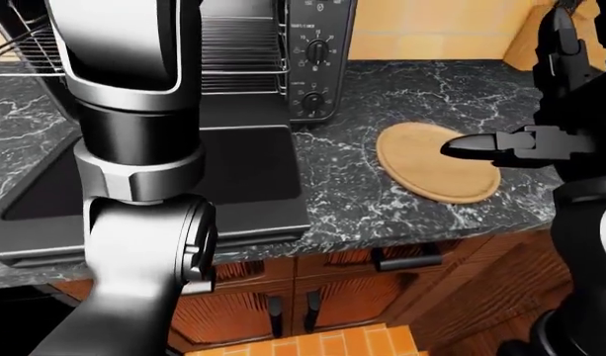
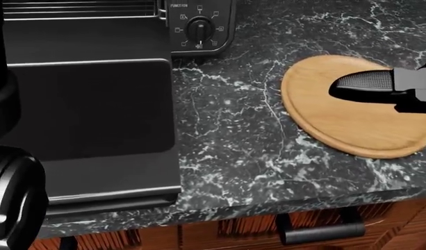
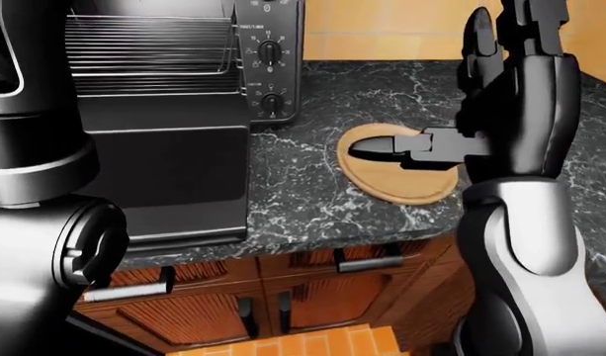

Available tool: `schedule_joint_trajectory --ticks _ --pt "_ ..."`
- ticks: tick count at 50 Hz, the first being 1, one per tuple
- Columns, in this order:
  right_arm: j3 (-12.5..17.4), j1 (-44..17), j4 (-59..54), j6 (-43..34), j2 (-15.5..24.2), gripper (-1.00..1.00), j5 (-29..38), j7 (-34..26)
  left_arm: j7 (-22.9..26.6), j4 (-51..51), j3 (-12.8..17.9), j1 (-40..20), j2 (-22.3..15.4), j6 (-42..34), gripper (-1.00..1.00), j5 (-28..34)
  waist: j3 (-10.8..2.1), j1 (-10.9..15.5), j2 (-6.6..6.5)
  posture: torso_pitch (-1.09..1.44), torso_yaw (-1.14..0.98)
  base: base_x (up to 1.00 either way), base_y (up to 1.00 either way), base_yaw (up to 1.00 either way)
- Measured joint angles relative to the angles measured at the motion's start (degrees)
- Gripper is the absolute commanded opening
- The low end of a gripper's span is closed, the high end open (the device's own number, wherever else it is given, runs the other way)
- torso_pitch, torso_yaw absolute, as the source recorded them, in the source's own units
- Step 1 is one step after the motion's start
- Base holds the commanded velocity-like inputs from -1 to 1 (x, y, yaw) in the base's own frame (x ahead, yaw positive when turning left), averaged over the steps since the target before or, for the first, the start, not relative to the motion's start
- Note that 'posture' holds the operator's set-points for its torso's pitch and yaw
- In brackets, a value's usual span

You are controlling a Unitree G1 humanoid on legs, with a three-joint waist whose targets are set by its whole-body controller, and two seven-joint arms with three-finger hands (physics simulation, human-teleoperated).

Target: Pick the bread from the top rack and place it on the plate on the counter.

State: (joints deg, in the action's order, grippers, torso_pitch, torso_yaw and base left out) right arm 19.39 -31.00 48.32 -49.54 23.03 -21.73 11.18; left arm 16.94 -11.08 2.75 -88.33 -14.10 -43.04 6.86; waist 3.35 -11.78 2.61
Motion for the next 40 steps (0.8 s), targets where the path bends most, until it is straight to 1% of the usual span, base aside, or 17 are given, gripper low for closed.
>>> schedule_joint_trajectory --ticks 5,17,26,40 --pt "-0.43 0.13 -0.35 0.35 -0.18 1.0 0.42 -0.1 0.18 0.16 -0.03 0.01 0.13 -0.09 -1.0 0.17 -0.21 -2.23 0.34 0.0 -0.31 0.0 0.0 0.0" --pt "0.09 0.91 0.5 0.38 -0.55 1.0 0.67 -0.24 0.65 0.66 0.0 0.44 0.19 -0.16 -1.0 0.41 -0.88 -7.27 1.0 0.0 -0.37 0.0 0.0 0.0" --pt "0.28 2.14 1.11 0.82 -1.02 1.0 0.77 -0.29 0.48 0.2 -0.19 0.48 0.64 0.26 -1.0 0.65 -1.36 -10.41 1.41 0.0 -0.42 0.0 0.0 0.0" --pt "0.02 2.19 0.82 1.16 -1.27 1.0 1.14 -0.52 0.37 0.98 -0.37 0.82 1.59 -0.22 -1.0 0.61 -2.0 -14.85 1.6 0.0 -0.49 0.0 0.0 0.0"
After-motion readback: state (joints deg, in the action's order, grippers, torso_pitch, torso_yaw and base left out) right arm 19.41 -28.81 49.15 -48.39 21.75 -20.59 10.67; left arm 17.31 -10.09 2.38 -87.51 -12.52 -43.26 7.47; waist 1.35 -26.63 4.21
